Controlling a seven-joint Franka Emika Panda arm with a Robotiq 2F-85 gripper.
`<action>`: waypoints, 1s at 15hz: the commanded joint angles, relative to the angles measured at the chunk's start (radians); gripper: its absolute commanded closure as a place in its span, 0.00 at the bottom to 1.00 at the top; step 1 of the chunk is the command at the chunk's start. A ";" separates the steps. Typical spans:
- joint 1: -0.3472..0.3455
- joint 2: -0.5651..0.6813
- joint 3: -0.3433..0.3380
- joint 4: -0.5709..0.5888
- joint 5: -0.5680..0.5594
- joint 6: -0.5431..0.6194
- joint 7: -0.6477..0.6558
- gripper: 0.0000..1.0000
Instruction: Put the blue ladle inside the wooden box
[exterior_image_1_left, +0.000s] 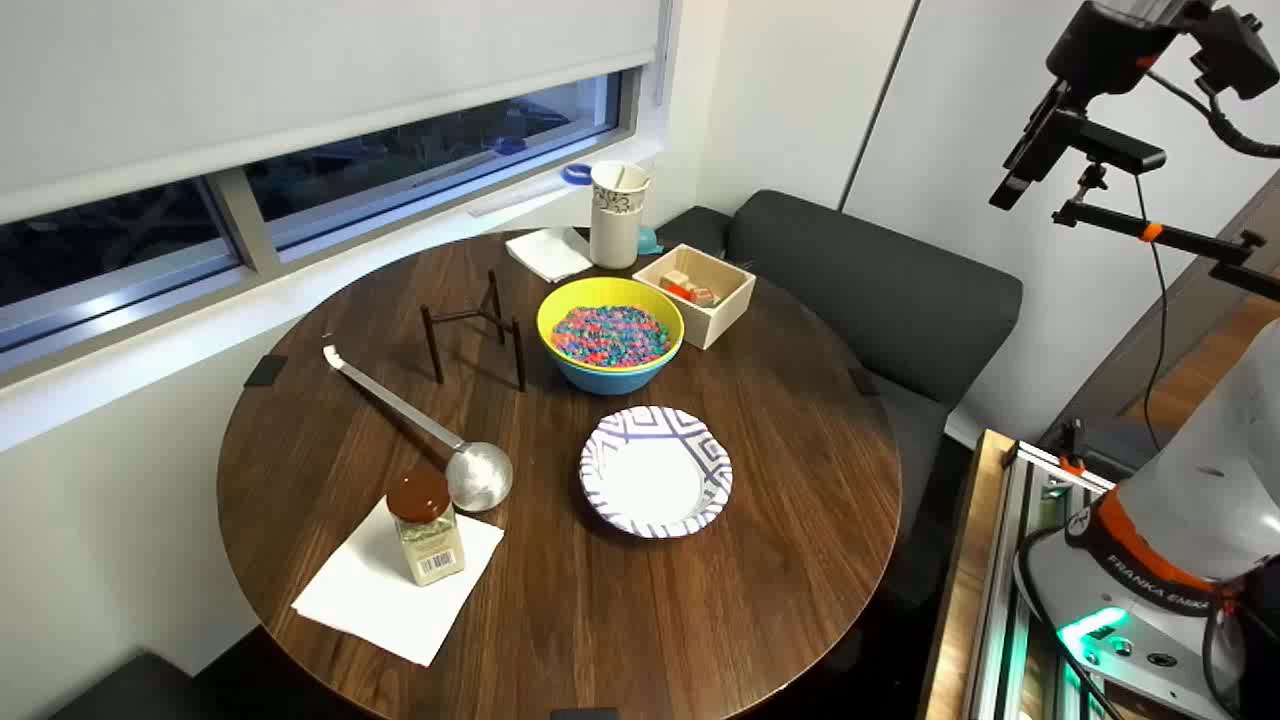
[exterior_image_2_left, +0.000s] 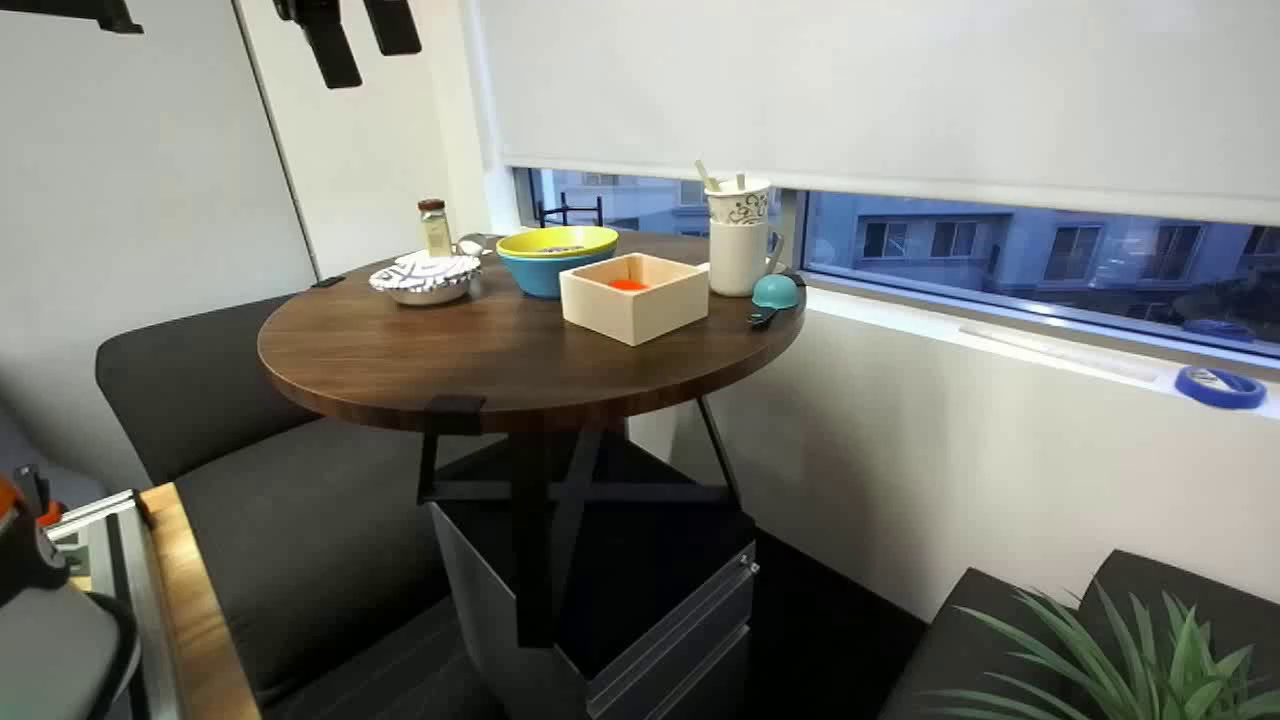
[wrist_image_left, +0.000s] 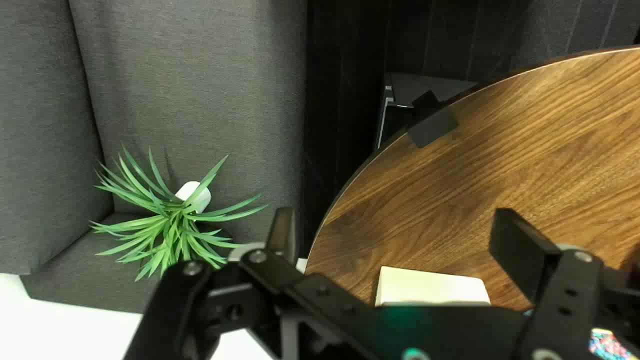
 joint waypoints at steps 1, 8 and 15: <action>0.017 0.000 -0.011 0.003 -0.010 -0.006 0.011 0.00; 0.017 0.000 -0.011 0.003 -0.010 -0.006 0.011 0.00; 0.049 0.253 -0.111 0.095 0.012 0.203 -0.081 0.00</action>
